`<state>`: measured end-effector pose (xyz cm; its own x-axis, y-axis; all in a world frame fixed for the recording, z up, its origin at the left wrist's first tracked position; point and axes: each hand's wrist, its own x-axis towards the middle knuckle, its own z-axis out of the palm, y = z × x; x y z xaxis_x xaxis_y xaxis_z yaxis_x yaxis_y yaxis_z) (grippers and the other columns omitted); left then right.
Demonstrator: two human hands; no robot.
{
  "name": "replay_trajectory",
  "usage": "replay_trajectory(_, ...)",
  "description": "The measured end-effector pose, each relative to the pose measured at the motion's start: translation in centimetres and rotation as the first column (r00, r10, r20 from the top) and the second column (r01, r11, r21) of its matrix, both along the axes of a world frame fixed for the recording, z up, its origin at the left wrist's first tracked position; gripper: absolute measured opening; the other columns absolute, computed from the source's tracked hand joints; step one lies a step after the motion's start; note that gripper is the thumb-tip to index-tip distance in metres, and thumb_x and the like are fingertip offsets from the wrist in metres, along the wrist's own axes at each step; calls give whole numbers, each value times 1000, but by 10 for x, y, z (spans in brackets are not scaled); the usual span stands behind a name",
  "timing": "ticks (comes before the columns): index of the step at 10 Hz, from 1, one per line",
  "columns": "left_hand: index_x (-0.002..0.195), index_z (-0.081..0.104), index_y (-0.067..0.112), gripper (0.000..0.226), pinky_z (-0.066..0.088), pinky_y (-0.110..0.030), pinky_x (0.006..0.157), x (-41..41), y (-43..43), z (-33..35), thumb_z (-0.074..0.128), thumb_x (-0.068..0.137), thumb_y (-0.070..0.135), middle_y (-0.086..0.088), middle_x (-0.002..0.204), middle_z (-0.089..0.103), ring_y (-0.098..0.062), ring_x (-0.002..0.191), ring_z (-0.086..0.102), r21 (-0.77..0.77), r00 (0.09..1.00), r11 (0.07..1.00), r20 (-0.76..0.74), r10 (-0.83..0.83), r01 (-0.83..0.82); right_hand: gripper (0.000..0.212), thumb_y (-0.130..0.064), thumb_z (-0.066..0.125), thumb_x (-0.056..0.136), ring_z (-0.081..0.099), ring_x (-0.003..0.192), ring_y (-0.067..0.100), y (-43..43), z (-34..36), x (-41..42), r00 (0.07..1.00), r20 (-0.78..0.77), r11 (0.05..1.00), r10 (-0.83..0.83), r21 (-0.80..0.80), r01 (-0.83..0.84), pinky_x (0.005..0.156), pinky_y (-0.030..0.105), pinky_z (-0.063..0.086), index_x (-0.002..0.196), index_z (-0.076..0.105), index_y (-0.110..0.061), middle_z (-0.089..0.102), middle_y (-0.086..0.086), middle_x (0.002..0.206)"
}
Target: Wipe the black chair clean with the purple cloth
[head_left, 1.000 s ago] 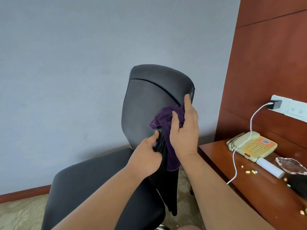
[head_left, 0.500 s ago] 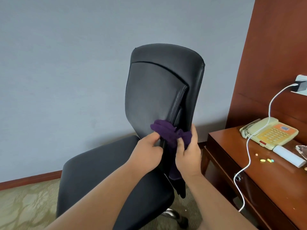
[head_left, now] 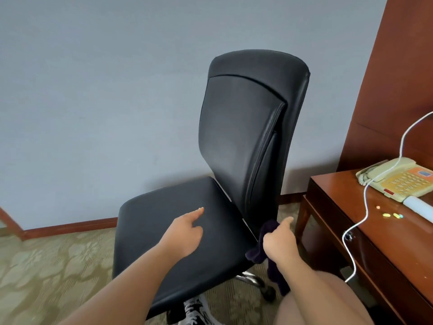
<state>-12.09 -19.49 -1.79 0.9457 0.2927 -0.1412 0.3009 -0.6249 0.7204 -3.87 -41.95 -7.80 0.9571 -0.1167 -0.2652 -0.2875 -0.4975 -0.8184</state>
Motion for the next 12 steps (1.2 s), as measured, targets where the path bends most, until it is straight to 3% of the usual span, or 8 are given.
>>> replay_trajectory(1,142,42,42,63,53,-23,52,-19,24,3,44,85,17,31,109,54,-11,54,64,5,997,997,13,78,-78,65,-2,57,87,58,88,25,21,3,-20,976,-31,942,-217,254,218,61,29,45,145,30,-11,58,13,117)
replay_trajectory(3,143,43,38,58,37,-2,49,-45,60,10,49,87,25,32,89,55,8,60,45,48,988,988,60,145,-148,35,-10,71,81,63,77,19,69,38,-27,988,-34,851,-153,504,149,59,28,45,114,59,-11,65,6,92)
replay_trajectory(5,142,46,35,53,34,0,54,-55,86,12,52,90,27,16,135,54,12,70,52,18,983,984,66,173,-175,33,-7,68,80,56,60,5,113,71,-24,999,38,860,-33,509,9,42,18,38,107,55,-21,61,-6,80)
replay_trajectory(7,143,45,34,51,28,-1,67,-41,118,2,51,92,29,17,145,46,4,112,52,-10,984,986,62,167,-166,36,-5,61,85,50,50,2,154,74,3,999,47,893,-1,450,-20,32,14,36,115,50,-23,56,-8,79)
replay_trajectory(9,141,46,39,51,33,2,46,-3,153,-15,52,91,32,19,136,53,16,58,48,-14,982,982,23,188,-188,55,-7,64,85,51,73,5,193,48,62,998,33,931,56,359,-64,53,22,38,135,46,-22,49,-12,89)
replay_trajectory(10,140,46,40,51,32,0,50,26,170,-30,53,90,34,20,139,51,20,64,47,-6,986,986,-6,169,-169,69,-9,69,83,59,100,19,212,23,96,981,-86,939,176,314,-141,81,34,52,145,41,-19,56,-5,113)
replay_trajectory(11,141,44,40,53,31,-3,60,56,186,-40,53,89,35,17,143,48,19,72,45,2,990,990,-34,138,-138,64,-16,71,84,50,114,26,232,3,127,949,-166,950,267,211,-231,89,40,41,143,45,-11,49,5,140)
replay_trajectory(12,142,43,40,55,37,-11,70,89,200,-37,52,88,35,16,144,46,12,81,50,7,985,990,-92,144,-144,62,-20,69,85,49,112,23,249,3,150,936,-169,950,307,117,-291,87,34,39,142,47,-10,50,5,141)
